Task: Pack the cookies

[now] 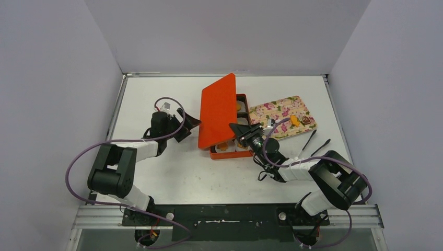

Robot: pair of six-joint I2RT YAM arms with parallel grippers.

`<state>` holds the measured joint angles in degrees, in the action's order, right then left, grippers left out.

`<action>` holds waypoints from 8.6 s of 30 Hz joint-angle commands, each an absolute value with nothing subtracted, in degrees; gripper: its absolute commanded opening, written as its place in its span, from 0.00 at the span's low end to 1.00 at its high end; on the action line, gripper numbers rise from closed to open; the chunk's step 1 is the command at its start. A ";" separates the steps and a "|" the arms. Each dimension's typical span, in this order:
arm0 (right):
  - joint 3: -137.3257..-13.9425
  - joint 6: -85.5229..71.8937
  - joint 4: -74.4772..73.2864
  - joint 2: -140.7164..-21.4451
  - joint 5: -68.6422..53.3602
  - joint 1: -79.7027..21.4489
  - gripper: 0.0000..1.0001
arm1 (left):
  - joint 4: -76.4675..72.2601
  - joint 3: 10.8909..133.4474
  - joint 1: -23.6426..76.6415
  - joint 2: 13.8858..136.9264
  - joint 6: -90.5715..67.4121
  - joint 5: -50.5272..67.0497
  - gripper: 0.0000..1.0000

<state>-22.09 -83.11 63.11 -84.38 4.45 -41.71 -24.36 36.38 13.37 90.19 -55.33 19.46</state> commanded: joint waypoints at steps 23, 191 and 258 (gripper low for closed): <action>-26.32 -94.79 90.02 -87.95 -10.32 -35.22 0.00 | -71.06 29.79 6.84 87.14 -80.95 39.75 0.39; -48.54 -42.94 21.41 -96.09 -41.00 -14.61 0.60 | -12.80 44.71 27.42 88.19 -52.05 8.17 0.69; -33.57 -86.22 71.48 -101.21 -31.32 -23.15 0.00 | -15.29 40.12 21.50 84.56 -53.25 9.97 0.68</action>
<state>-33.78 -86.76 62.43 -100.86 -32.01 -23.81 -11.64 38.72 20.86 82.56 -53.69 8.86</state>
